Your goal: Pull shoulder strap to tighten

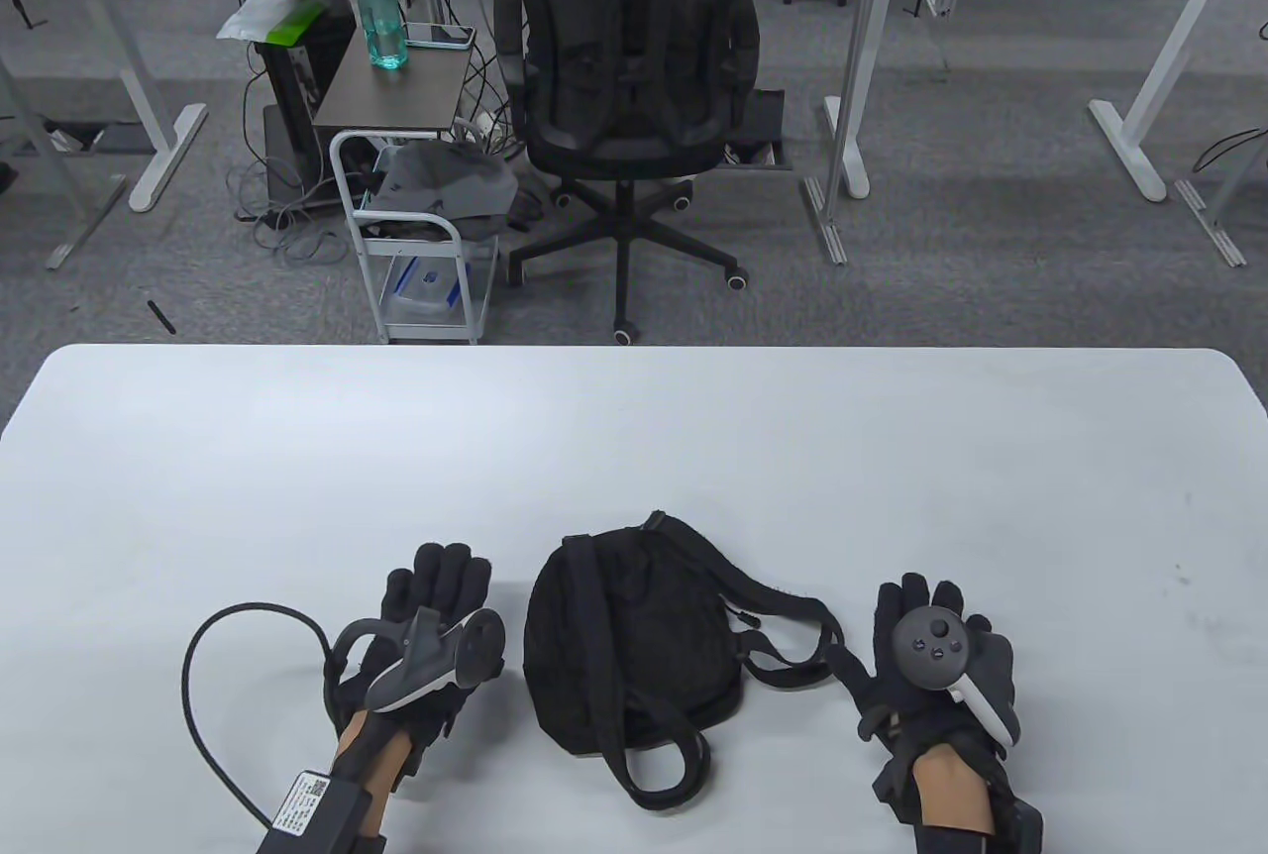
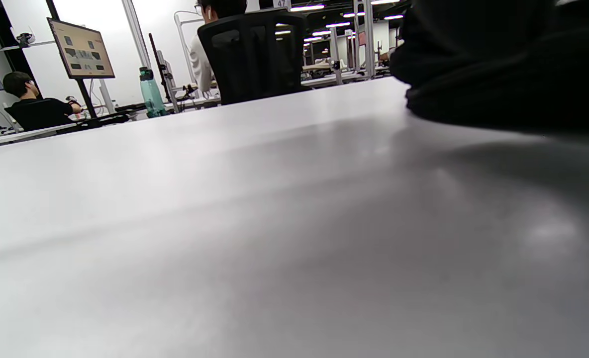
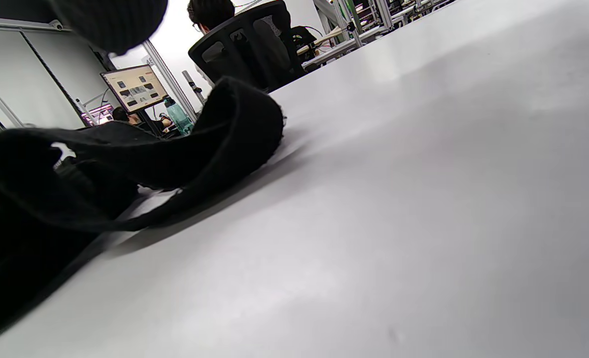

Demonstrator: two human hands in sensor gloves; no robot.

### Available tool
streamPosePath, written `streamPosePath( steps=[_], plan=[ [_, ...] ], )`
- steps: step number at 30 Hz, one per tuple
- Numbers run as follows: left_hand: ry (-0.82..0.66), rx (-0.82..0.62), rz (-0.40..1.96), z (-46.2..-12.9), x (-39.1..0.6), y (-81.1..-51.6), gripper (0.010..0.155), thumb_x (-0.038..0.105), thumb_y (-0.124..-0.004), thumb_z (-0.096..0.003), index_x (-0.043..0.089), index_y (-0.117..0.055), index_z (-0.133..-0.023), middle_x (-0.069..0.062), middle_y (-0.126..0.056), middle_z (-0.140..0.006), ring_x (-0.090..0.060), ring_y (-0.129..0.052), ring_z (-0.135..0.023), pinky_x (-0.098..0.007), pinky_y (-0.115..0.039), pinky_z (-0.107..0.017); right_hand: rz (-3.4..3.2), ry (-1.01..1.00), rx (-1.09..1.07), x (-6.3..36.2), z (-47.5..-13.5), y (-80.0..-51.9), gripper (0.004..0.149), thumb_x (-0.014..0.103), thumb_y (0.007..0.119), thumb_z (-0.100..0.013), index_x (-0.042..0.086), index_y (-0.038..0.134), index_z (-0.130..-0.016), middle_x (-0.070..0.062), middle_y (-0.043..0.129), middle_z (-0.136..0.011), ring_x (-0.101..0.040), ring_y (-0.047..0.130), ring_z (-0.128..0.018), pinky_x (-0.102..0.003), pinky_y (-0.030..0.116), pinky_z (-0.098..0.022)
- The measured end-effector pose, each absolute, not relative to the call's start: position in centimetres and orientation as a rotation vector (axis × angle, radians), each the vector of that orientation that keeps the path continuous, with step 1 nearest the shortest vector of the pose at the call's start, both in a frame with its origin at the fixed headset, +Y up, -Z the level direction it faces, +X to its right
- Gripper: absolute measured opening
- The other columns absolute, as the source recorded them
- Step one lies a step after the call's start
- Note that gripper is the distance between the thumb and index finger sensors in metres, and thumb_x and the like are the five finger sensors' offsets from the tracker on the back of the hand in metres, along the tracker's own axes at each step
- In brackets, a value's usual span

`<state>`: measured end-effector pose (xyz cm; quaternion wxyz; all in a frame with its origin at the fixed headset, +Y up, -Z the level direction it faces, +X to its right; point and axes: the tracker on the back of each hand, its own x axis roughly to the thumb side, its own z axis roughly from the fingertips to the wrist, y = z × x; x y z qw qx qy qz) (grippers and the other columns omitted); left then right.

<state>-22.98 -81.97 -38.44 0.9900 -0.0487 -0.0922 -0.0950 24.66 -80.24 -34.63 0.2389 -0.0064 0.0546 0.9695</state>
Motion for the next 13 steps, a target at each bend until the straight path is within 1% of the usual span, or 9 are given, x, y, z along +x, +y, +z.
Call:
streamPosePath(
  steps=[13],
  plan=[
    [-0.193,-0.121,-0.192,-37.98,-22.87,-81.95,0.101,0.061,-0.069,-0.0355,0.020,-0.008,-0.105,-0.010,-0.010,-0.119,-0.039,-0.014,-0.110,-0.059,-0.031,-0.080,2.630,0.142,0.017,24.11,-34.34,-80.03,0.092,0.061,0.060,-0.043,0.003,0.026,-0.106,-0.020,0.010,-0.109,-0.049,-0.004,-0.092,-0.062,-0.005,-0.054]
  ],
)
